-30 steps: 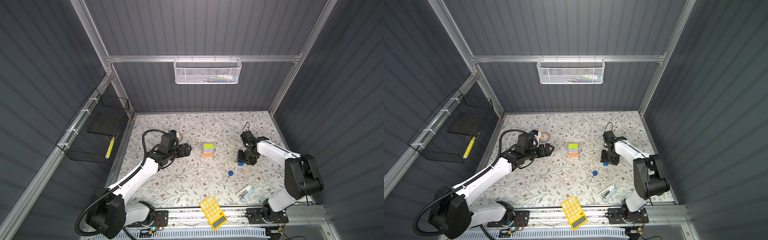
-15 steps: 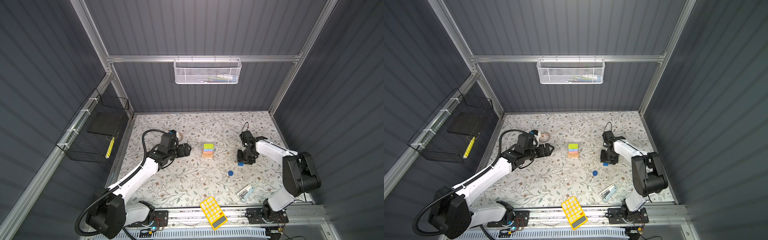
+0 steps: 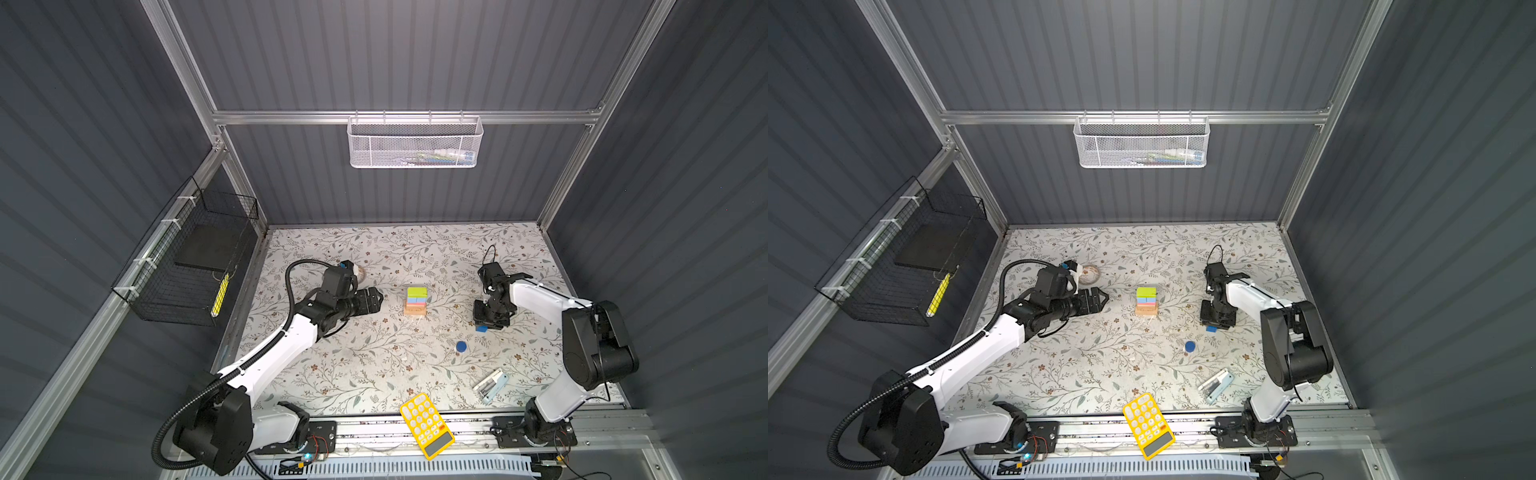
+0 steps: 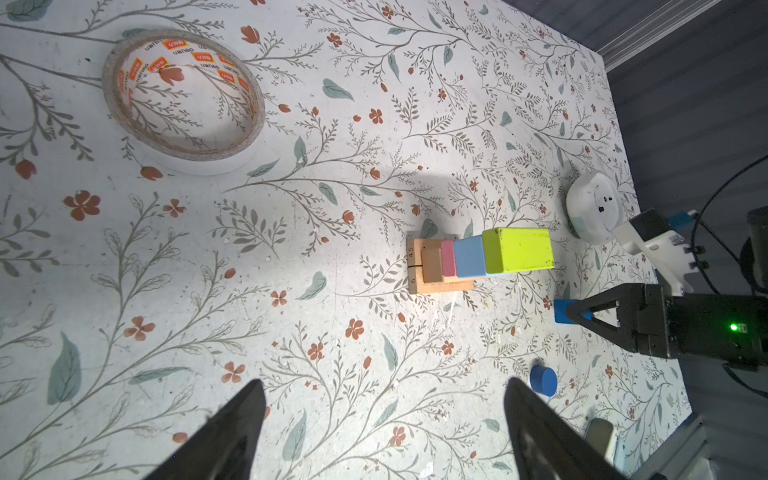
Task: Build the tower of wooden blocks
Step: 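Lower the right gripper and close it on the dark blue cube, then lift the dark blue cube with the right gripper toward the stack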
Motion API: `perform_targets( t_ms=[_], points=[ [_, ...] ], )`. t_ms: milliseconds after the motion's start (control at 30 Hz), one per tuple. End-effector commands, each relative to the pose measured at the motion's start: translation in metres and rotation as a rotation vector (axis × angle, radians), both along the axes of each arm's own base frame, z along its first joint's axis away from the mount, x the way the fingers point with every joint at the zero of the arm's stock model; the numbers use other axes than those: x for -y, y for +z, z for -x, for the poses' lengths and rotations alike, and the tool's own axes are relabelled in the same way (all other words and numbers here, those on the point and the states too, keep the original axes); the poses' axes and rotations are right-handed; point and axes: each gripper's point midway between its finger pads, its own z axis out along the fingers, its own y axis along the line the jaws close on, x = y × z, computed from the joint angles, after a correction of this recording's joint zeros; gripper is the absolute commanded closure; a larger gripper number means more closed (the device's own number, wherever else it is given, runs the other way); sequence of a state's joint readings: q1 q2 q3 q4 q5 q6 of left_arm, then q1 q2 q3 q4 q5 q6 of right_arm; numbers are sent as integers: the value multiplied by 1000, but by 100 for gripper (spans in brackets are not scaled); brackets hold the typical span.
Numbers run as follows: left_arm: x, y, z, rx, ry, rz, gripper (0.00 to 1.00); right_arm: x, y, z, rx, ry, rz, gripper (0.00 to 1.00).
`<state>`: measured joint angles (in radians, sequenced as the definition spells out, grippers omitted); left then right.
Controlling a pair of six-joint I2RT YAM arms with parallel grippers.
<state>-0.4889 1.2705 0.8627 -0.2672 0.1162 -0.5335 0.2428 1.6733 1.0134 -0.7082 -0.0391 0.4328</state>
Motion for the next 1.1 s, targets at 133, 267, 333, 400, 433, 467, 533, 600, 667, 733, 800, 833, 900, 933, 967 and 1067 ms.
perform_targets(
  t_ms=[133,267,333,400,433,467,533,600,667,733,800,833,900,933,967,1067],
  points=[
    [1,2,-2,5,-18,1,10,-2,3,-3,-7,10,-5,74],
    [0,2,-2,9,-17,-4,10,-2,13,-2,4,15,4,78],
    [0,1,-2,9,-18,-5,10,-2,22,-3,11,23,15,79],
    [0,0,-2,8,-18,-5,10,-3,32,-5,24,34,30,79],
    [0,0,-2,9,-19,-4,10,-4,37,-5,30,39,34,79],
    [0,-1,-2,8,-22,-3,10,-6,43,-5,33,46,38,79],
    [1,-2,-2,8,-26,0,10,-11,55,-7,42,60,45,79],
    [1,-2,-3,10,-35,0,10,-17,68,-11,55,80,58,79],
    [1,-2,-3,11,-42,-2,10,-23,79,-13,59,99,69,79],
    [1,-2,-2,12,-49,-4,10,-32,92,-17,65,119,71,80],
    [1,-2,-3,13,-55,-4,10,-43,104,-21,74,145,69,80],
    [1,-2,-2,15,-58,-6,10,-48,110,-23,78,157,67,80],
    [1,-2,-2,17,-70,-5,10,-60,119,-28,80,183,57,79],
    [1,-2,-1,18,-72,-7,10,-66,124,-31,84,194,53,79],
    [1,-2,-1,21,-75,-7,10,-73,130,-34,88,209,45,79],
    [-2,-3,0,20,-79,-20,10,-91,143,-42,91,243,31,80]
  ],
)
